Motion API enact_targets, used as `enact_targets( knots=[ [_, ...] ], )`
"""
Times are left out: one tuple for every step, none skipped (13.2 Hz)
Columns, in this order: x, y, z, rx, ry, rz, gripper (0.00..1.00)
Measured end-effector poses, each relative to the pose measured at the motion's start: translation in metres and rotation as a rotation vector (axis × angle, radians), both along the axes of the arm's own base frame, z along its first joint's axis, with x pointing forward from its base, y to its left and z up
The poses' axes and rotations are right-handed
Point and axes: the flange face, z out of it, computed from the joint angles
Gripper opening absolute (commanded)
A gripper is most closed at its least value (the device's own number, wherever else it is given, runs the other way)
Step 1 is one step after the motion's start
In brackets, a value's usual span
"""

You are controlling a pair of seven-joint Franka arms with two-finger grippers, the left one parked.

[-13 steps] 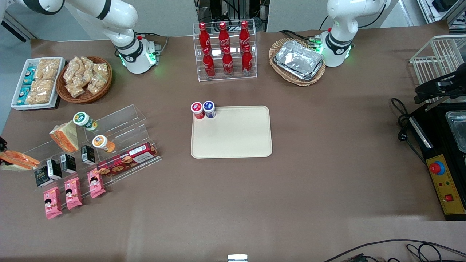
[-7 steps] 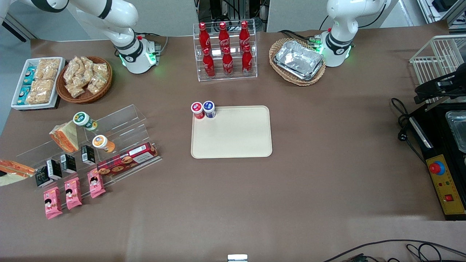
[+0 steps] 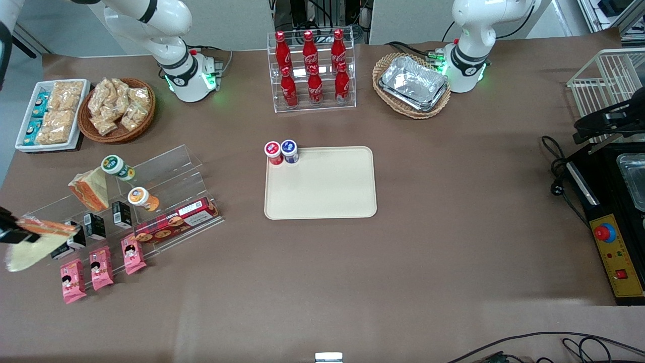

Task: Place sandwich on tray
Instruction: 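Lift the wrapped sandwich out of the rack with the right gripper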

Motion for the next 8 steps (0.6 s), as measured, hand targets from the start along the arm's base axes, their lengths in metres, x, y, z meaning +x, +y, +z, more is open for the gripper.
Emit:
enact_targets(
  knots=[
    [0.000, 0.022, 0.004, 0.001, 0.008, 0.099, 0.37],
    [0.000, 0.042, 0.008, 0.001, 0.012, 0.197, 0.37],
    [0.001, 0.066, 0.012, 0.000, 0.013, 0.307, 0.37],
    [0.001, 0.094, 0.016, -0.001, 0.010, 0.420, 0.37],
    [0.001, 0.124, 0.018, -0.005, 0.004, 0.520, 0.37],
    [0.001, 0.154, 0.020, -0.008, -0.003, 0.608, 0.37],
    [0.000, 0.187, 0.020, -0.011, -0.008, 0.700, 0.37],
    [-0.002, 0.217, 0.020, -0.014, -0.010, 0.780, 0.37]
  ],
)
